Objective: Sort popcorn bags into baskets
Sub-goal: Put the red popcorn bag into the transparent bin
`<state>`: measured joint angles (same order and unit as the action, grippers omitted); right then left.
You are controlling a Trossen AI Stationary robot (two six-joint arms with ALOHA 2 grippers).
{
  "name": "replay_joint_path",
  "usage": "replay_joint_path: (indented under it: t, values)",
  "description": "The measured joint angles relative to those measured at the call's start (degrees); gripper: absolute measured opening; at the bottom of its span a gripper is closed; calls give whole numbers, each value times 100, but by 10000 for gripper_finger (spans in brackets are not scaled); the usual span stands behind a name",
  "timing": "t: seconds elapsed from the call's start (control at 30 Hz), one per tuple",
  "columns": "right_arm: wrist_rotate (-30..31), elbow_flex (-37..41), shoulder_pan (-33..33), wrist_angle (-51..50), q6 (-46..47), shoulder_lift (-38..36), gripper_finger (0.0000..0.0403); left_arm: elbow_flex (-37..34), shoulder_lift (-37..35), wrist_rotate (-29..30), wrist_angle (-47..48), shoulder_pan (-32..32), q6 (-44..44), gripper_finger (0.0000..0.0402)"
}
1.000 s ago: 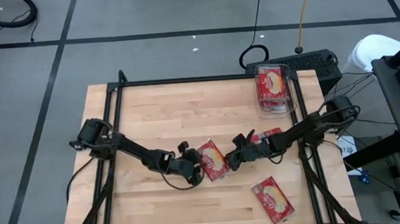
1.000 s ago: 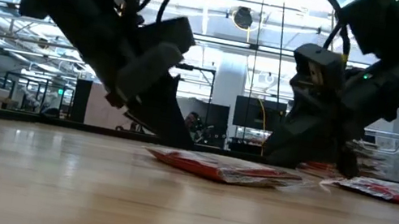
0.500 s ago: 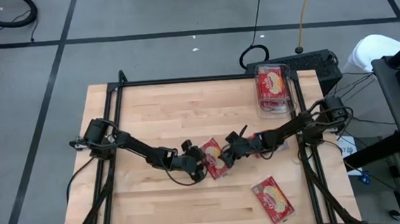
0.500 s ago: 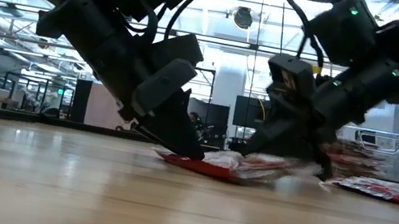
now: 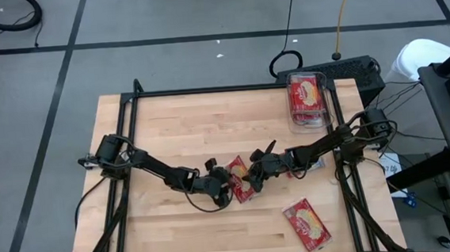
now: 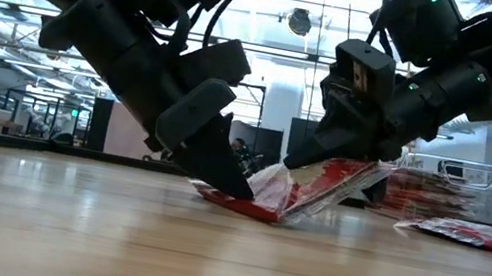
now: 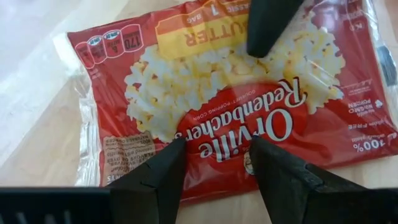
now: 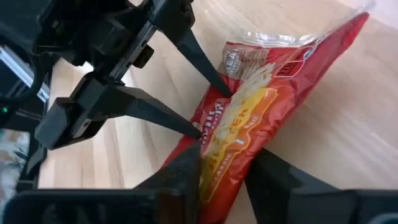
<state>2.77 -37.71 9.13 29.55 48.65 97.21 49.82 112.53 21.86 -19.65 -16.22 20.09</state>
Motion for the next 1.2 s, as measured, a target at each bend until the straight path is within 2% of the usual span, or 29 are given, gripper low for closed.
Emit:
replay_joint_path:
  t: [0.27,0.43,0.63,0.73,0.87,1.07,1.2]
  values:
    - [39,-8,-52,24,-578,-12,12,-13,-269,364,130,-177,-253,186]
    - [8,-15,-218,28,-995,-63,17,-8,-880,751,561,-342,-314,186]
    - [57,-1,-433,-53,-1833,-469,13,-4,-1772,1734,1737,-460,-234,186]
    - [52,-2,-561,-341,-2088,-931,7,-2,-2046,2096,2069,-446,-173,186]
    - [70,-4,-756,-801,-2300,-1679,8,-6,-2164,2191,2227,-382,-203,186]
    - [548,-4,-1035,-1716,-2741,-2899,8,1,-2164,2205,2220,-209,-205,186]
    - [1079,-2,-1326,-2366,-3124,-3738,8,0,-2164,2206,2206,-111,-330,186]
